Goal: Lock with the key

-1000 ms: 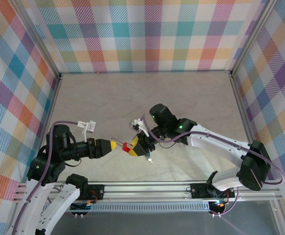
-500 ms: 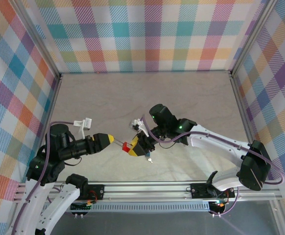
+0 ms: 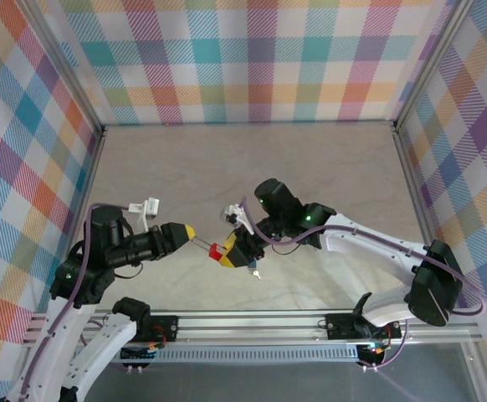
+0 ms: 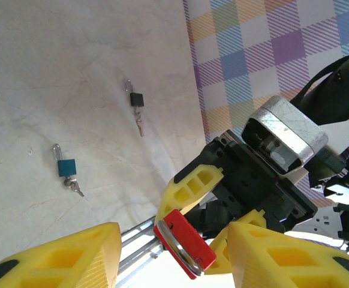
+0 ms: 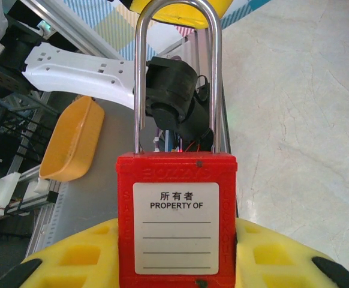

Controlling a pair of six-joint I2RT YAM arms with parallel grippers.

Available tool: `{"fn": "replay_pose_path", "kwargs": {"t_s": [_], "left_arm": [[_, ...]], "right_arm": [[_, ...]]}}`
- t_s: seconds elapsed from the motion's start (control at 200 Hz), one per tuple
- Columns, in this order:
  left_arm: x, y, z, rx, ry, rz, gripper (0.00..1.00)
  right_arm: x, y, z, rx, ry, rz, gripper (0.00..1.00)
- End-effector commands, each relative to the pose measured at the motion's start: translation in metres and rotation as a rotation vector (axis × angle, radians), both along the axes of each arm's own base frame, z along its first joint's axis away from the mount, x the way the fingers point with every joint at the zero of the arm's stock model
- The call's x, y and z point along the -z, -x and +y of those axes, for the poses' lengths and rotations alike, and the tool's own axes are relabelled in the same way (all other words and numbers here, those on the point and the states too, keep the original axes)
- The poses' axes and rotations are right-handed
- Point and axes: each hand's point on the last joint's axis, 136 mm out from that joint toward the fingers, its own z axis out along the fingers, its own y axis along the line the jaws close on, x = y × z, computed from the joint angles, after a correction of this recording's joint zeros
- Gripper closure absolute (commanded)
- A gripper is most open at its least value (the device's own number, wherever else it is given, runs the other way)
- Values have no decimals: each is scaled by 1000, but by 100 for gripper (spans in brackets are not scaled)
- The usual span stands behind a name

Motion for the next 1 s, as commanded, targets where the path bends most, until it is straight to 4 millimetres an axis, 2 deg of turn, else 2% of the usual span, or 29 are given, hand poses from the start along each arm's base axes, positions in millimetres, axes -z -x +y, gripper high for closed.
{"fn": "replay_pose_path", "kwargs": {"t_s": [0.0, 0.245, 0.7, 0.82, 0.995], "left_arm": [[6, 4, -3, 7, 9, 55, 50], [10, 2, -4, 6, -2, 70, 55], [20, 4, -7, 23, -40, 99, 72], [25, 3, -6, 21, -59, 110, 80], [24, 3, -6, 25, -69, 104, 83]], "right_arm": [[-8, 1, 4, -19, -25, -38, 100], [-7, 0, 8, -20, -21, -38, 100], [-6, -3, 11, -8, -13, -52, 100], [-6, -5, 11, -2, -11, -62, 100], [-6, -6, 10, 1, -4, -67, 100]]}}
